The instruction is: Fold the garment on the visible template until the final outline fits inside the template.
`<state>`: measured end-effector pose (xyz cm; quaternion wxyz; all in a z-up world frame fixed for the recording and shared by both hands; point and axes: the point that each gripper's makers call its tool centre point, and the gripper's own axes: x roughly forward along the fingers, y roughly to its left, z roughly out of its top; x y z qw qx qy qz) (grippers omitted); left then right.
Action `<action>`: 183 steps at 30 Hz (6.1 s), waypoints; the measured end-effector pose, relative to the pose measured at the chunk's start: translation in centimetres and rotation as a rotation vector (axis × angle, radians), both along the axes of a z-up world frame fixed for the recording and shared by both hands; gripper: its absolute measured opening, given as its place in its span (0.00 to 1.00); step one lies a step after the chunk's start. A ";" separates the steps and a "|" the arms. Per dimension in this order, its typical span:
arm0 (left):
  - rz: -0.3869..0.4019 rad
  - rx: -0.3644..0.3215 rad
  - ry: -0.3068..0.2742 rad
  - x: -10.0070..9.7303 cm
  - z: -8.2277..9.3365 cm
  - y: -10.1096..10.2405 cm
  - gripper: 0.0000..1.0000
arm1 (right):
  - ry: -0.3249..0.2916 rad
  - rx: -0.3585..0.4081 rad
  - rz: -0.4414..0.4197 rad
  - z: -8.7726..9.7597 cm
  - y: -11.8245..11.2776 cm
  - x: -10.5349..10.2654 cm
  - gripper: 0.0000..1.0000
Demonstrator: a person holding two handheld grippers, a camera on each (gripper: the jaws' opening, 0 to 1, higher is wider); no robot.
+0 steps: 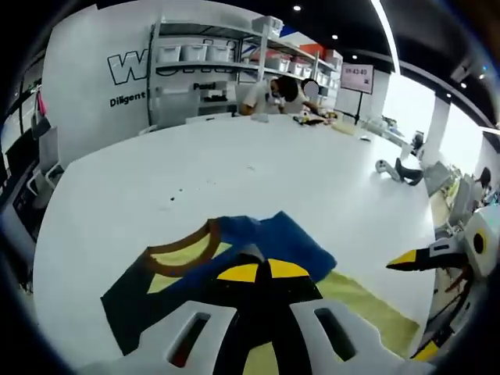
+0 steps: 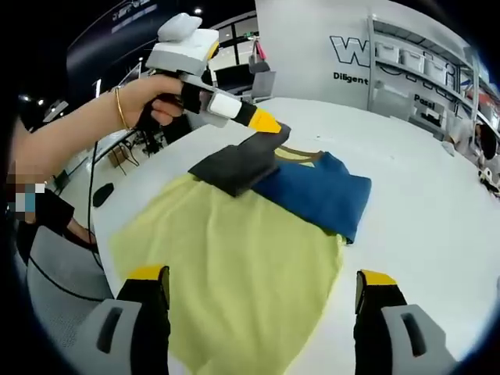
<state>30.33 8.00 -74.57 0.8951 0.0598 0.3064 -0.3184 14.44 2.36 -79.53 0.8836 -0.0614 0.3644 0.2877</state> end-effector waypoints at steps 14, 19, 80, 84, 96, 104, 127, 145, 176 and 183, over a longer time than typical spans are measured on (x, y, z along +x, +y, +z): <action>-0.006 0.065 0.048 -0.3 -5.1 -5.6 0.07 | 0.021 -0.021 -0.034 -1.3 -2.5 -0.8 0.97; -0.078 0.061 0.025 -0.4 -5.4 -7.2 0.26 | 0.026 -0.029 -0.036 -1.6 -2.8 -1.1 0.97; 0.066 0.063 0.091 -17.5 -4.9 15.1 0.97 | 0.106 -0.065 0.028 -3.0 -2.3 -8.9 0.96; 0.066 0.087 0.100 -18.4 -5.1 16.1 0.95 | 0.117 -0.072 0.027 -3.4 -2.4 -9.3 0.95; 0.097 0.133 0.217 -21.9 -7.1 19.7 0.89 | 0.155 -0.094 0.019 -4.3 -2.8 -10.1 0.83; 0.161 0.156 0.297 -23.8 -8.9 22.3 0.78 | 0.195 -0.119 0.010 -5.2 -3.1 -10.6 0.76; 0.258 0.177 0.411 -26.7 -10.5 23.5 0.46 | 0.239 -0.211 -0.021 -6.1 -4.7 -11.1 0.34; 0.337 0.278 0.437 -27.3 -11.0 24.1 0.16 | 0.252 -0.269 0.010 -6.5 -4.7 -11.7 0.15; 0.286 0.279 0.430 -27.9 -11.0 23.6 0.08 | 0.337 -0.176 -0.089 -6.0 -5.6 -12.3 0.00; 0.253 0.285 0.418 -28.5 -10.4 23.5 0.08 | 0.359 -0.094 -0.118 -4.6 -5.7 -12.8 0.00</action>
